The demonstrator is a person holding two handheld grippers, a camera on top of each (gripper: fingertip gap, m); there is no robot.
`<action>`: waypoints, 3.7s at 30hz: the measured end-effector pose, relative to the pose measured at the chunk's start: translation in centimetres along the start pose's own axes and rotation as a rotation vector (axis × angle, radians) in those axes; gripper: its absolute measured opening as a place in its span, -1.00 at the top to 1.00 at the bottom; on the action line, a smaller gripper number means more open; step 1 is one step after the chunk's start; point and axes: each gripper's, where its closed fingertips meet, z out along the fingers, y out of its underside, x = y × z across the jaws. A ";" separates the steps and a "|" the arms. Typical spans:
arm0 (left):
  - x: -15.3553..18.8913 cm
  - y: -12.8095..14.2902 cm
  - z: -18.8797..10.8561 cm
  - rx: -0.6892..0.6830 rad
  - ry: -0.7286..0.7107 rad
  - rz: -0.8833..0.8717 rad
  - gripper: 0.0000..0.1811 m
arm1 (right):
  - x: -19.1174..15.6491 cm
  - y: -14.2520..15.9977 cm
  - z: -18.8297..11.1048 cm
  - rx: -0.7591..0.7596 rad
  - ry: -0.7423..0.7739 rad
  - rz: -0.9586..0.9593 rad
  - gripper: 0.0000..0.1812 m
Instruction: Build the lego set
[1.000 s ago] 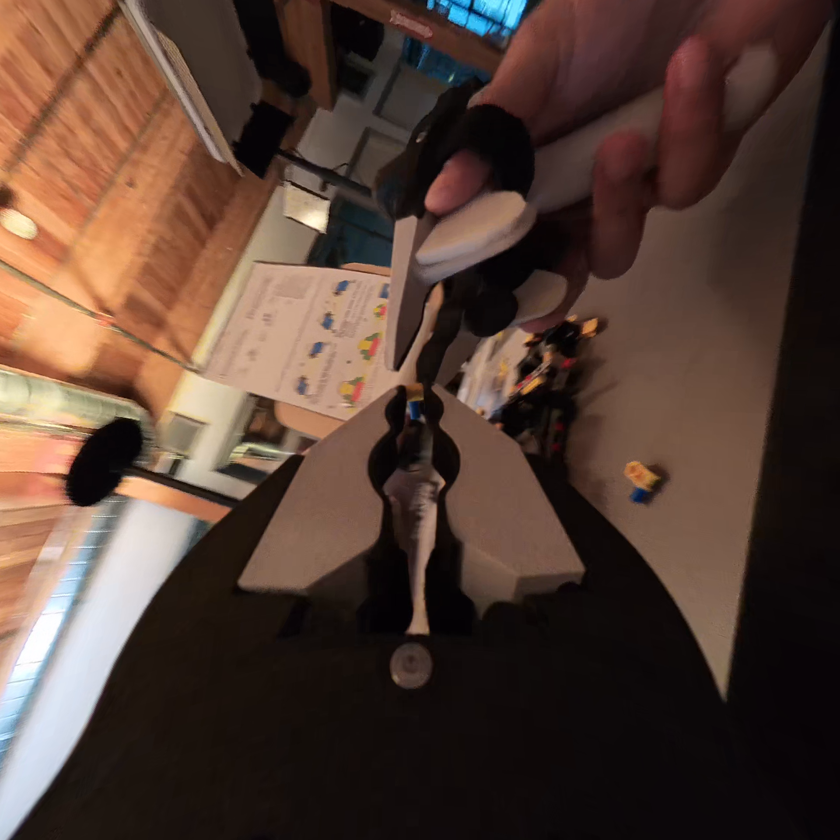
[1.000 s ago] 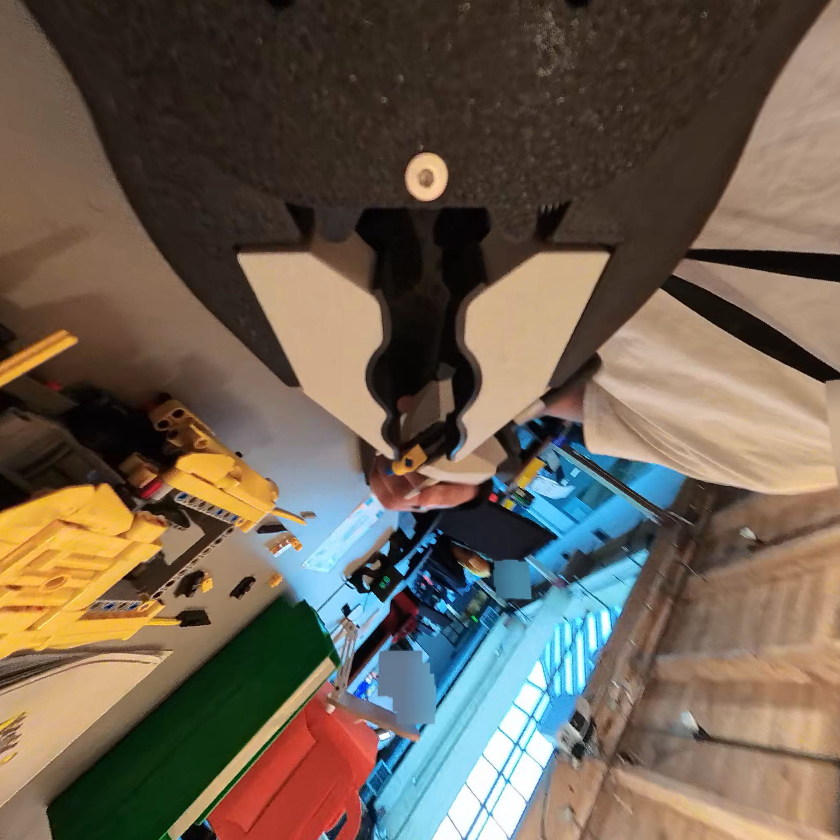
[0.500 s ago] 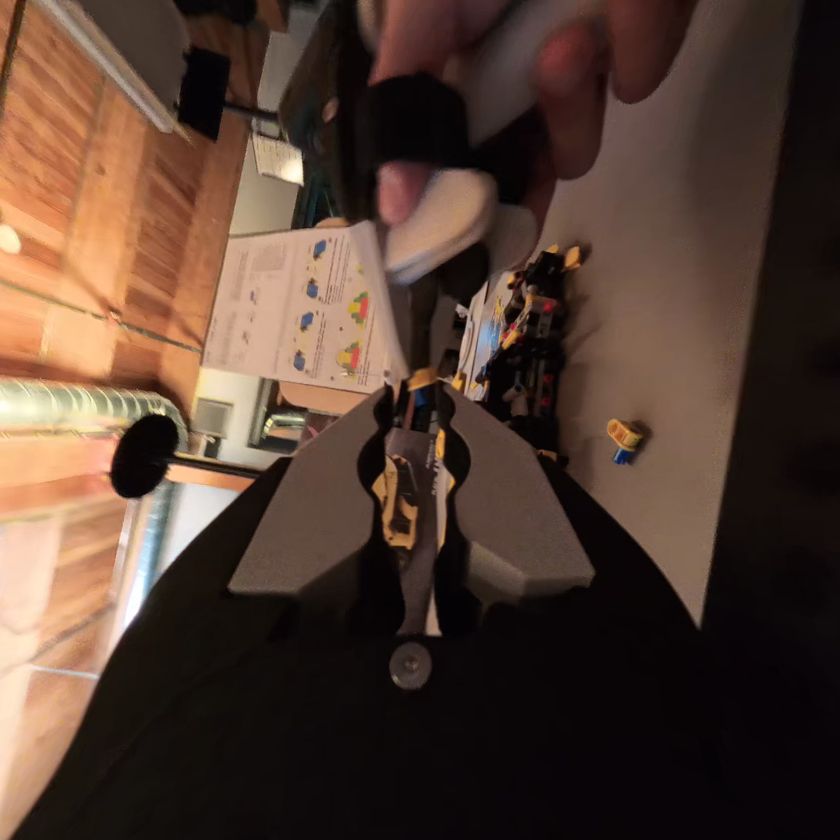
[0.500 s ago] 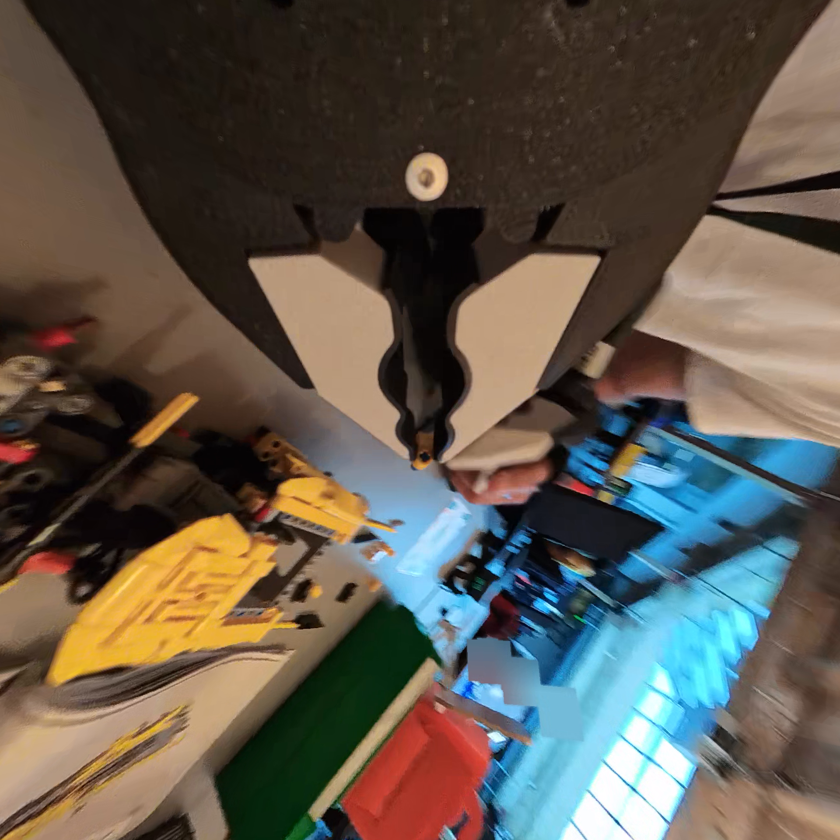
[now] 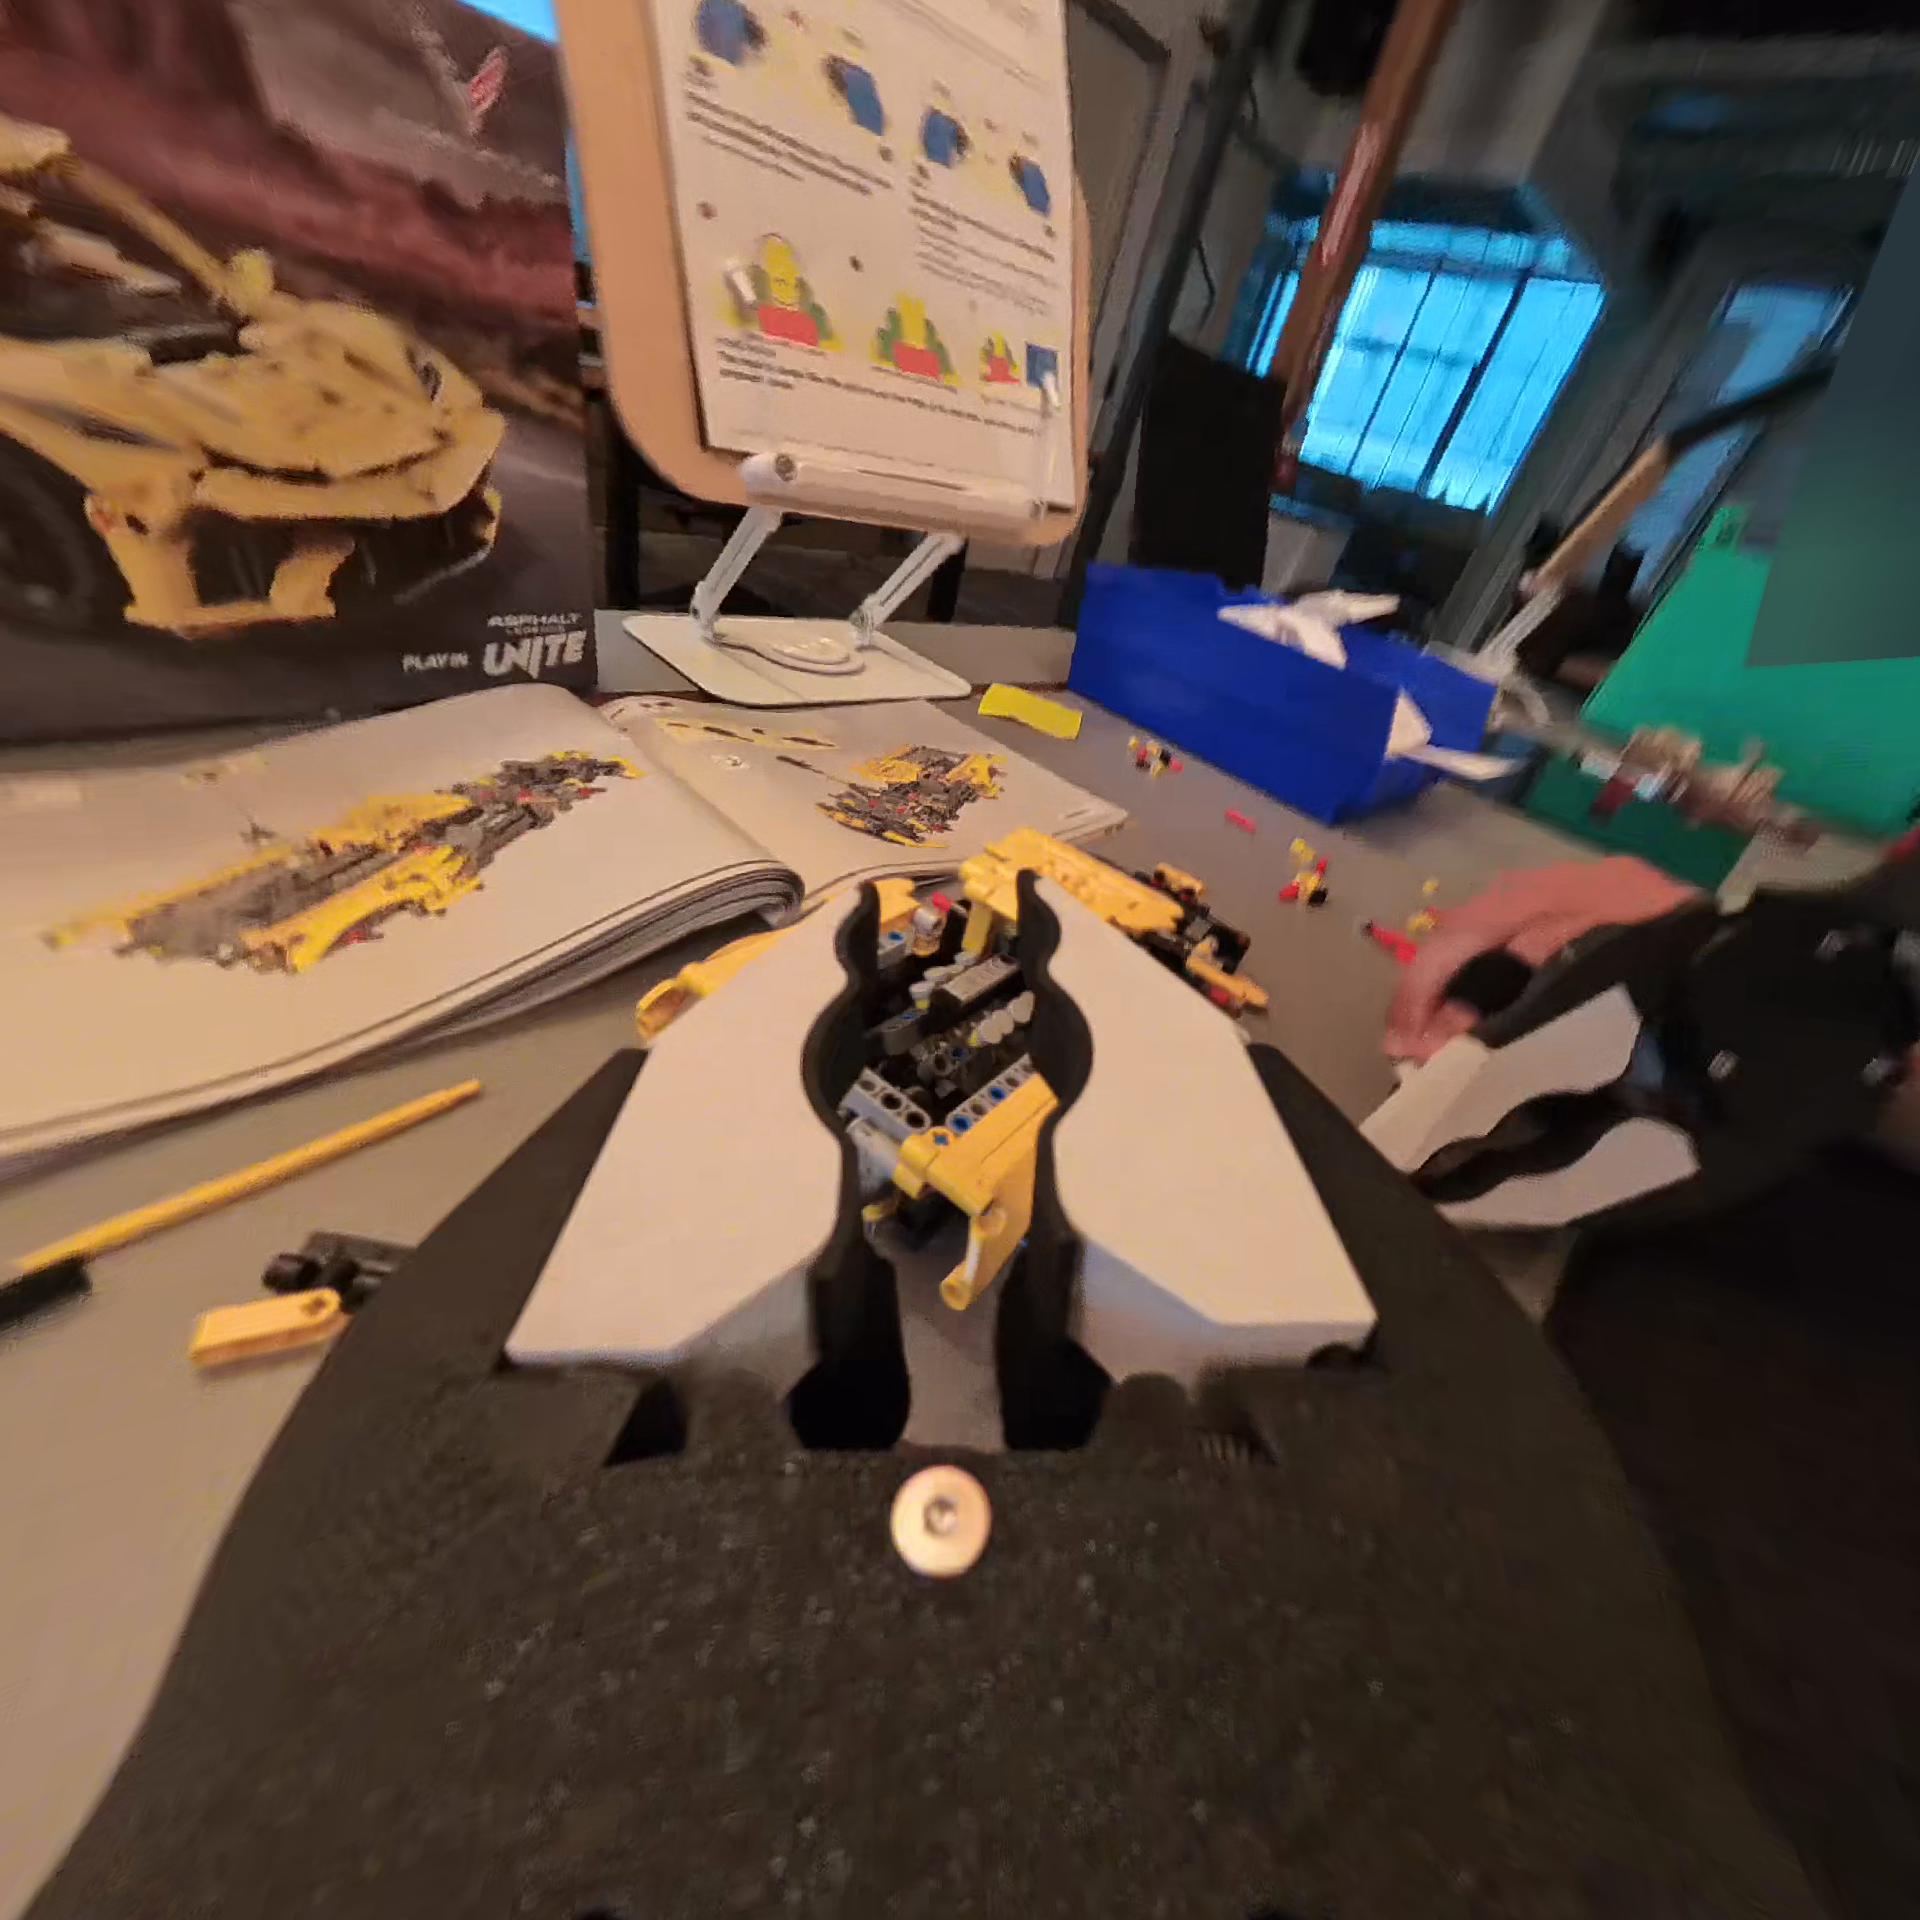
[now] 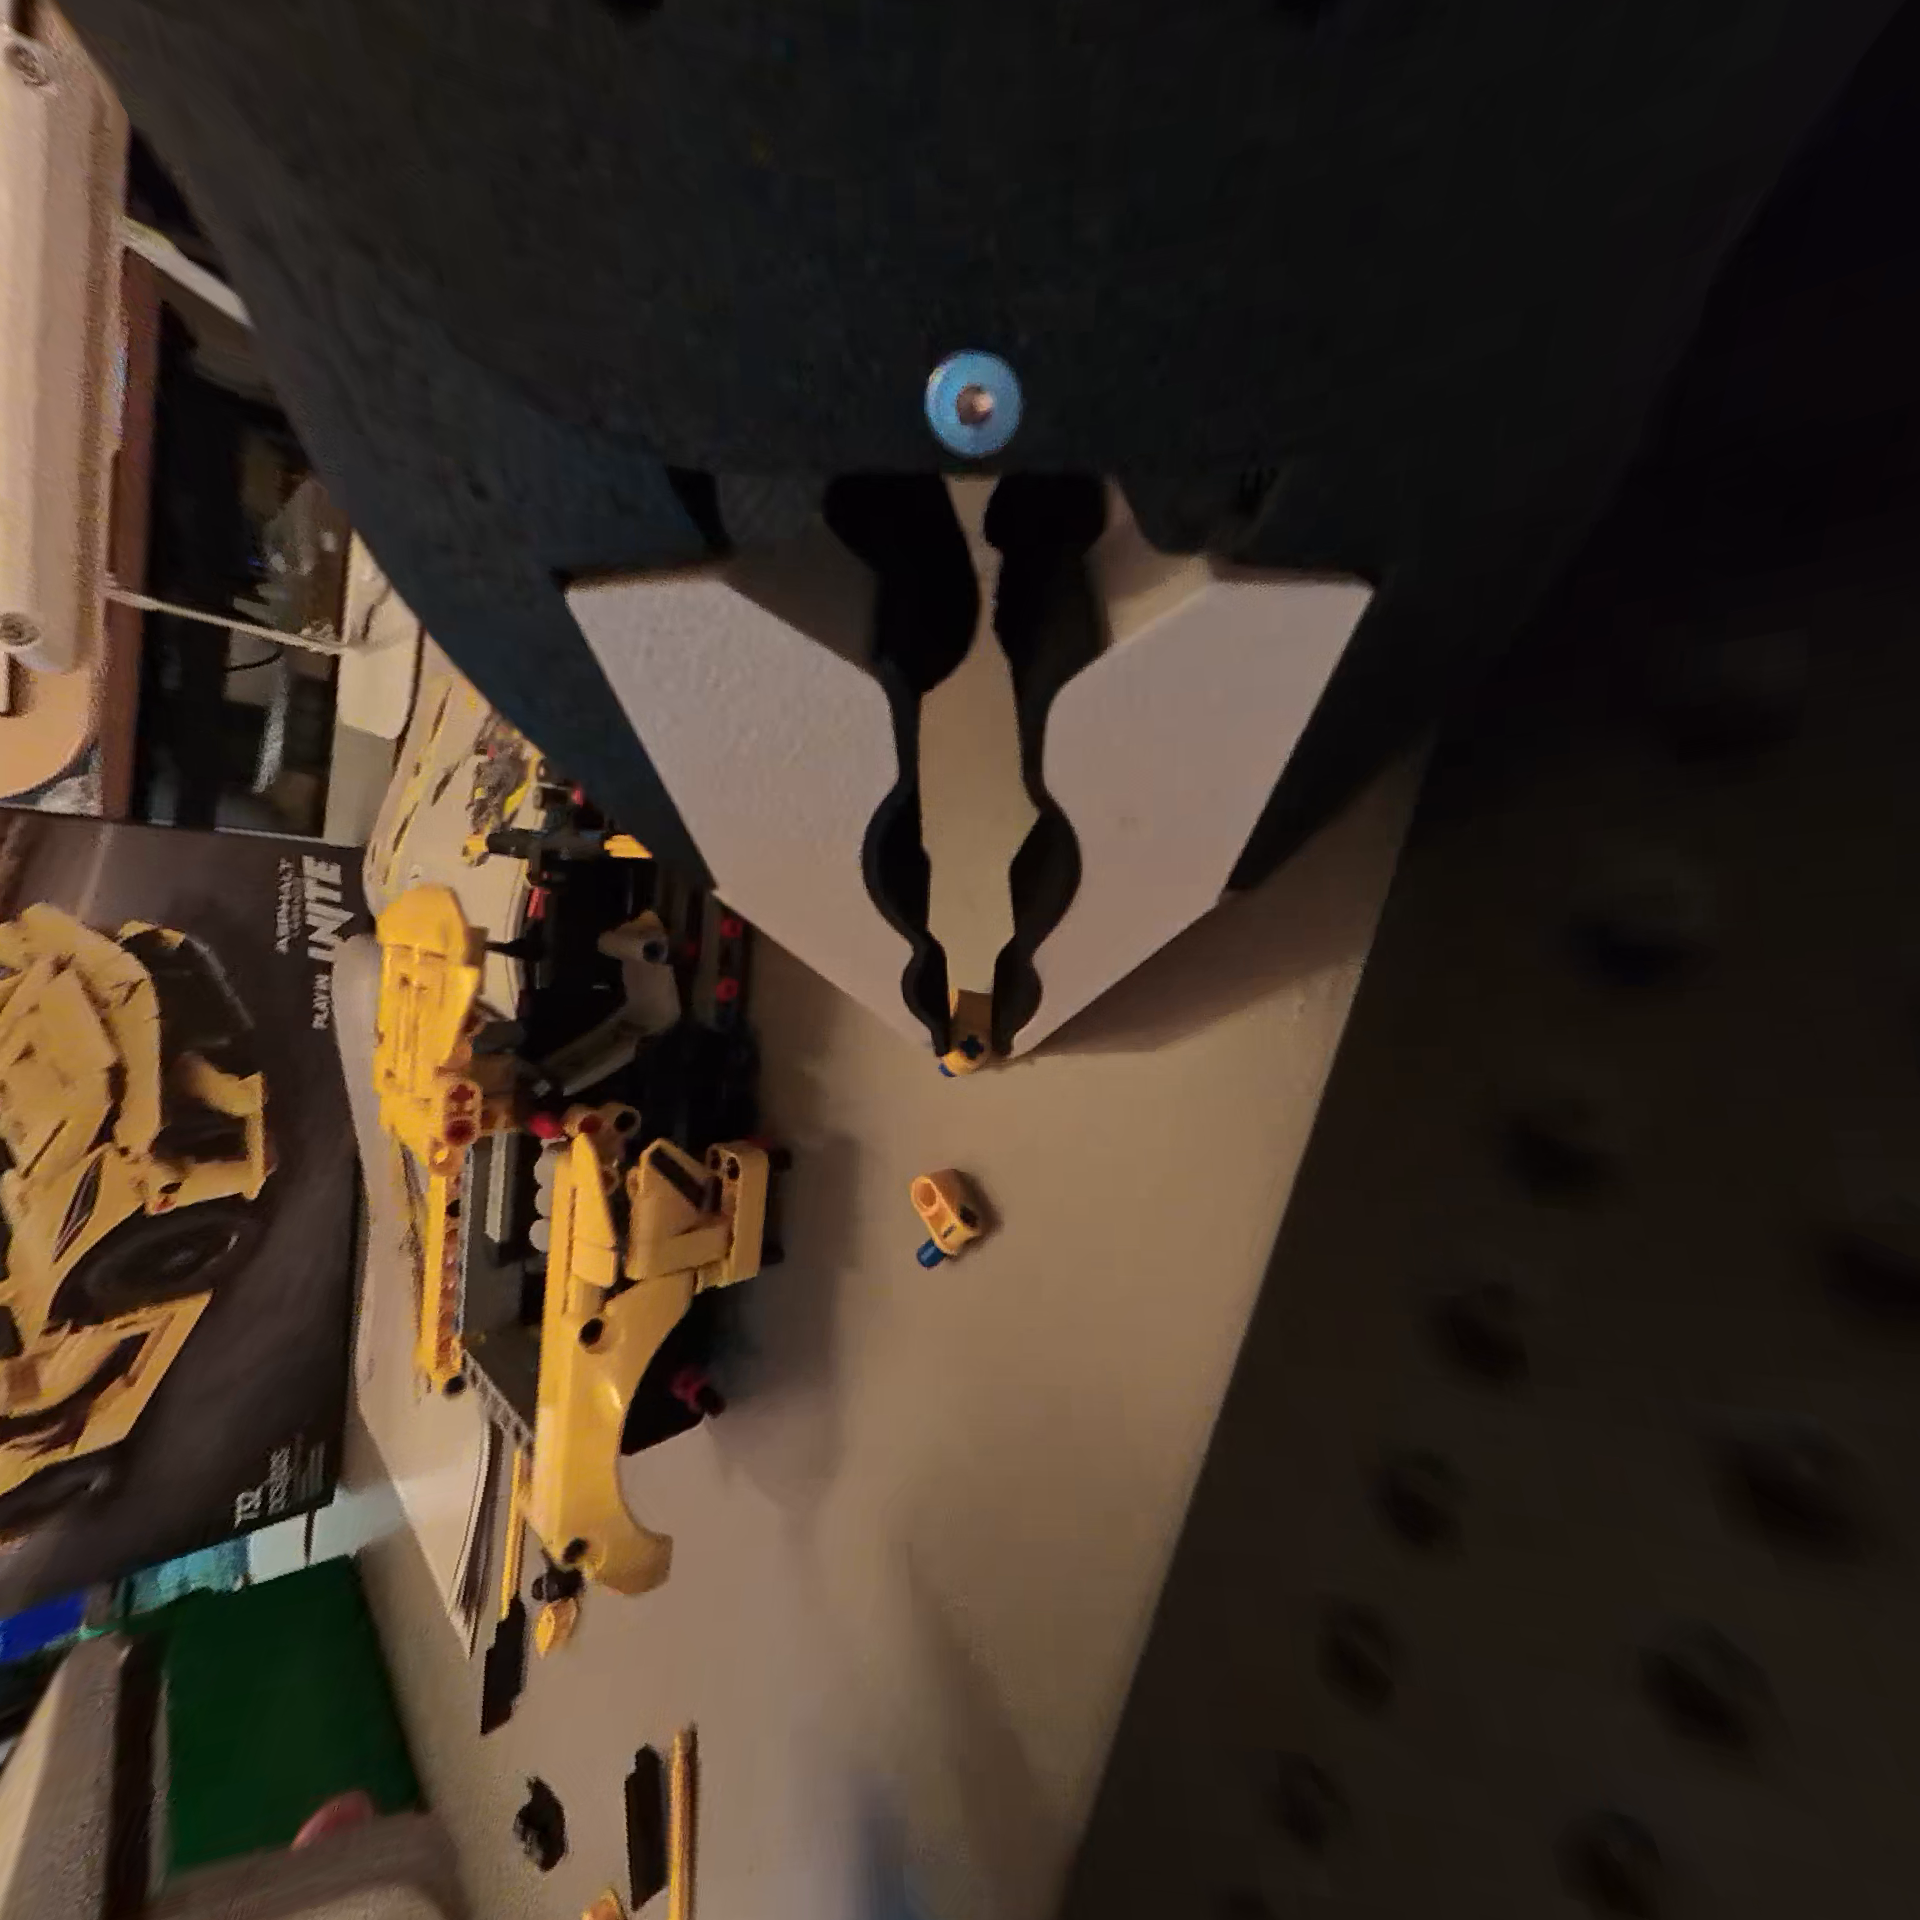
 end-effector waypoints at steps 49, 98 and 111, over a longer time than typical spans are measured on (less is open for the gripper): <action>-8.0 2.5 -0.7 -0.140 -0.322 -0.045 0.77 | 14.0 6.9 -5.1 0.493 0.364 1.304 0.72; -5.4 3.0 0.0 -0.186 -0.279 0.140 0.80 | 1.6 -2.8 1.1 0.186 -0.086 0.656 0.83; -5.3 3.2 0.1 -0.195 -0.267 0.130 0.80 | 1.3 -2.3 1.5 0.149 -0.089 0.652 0.83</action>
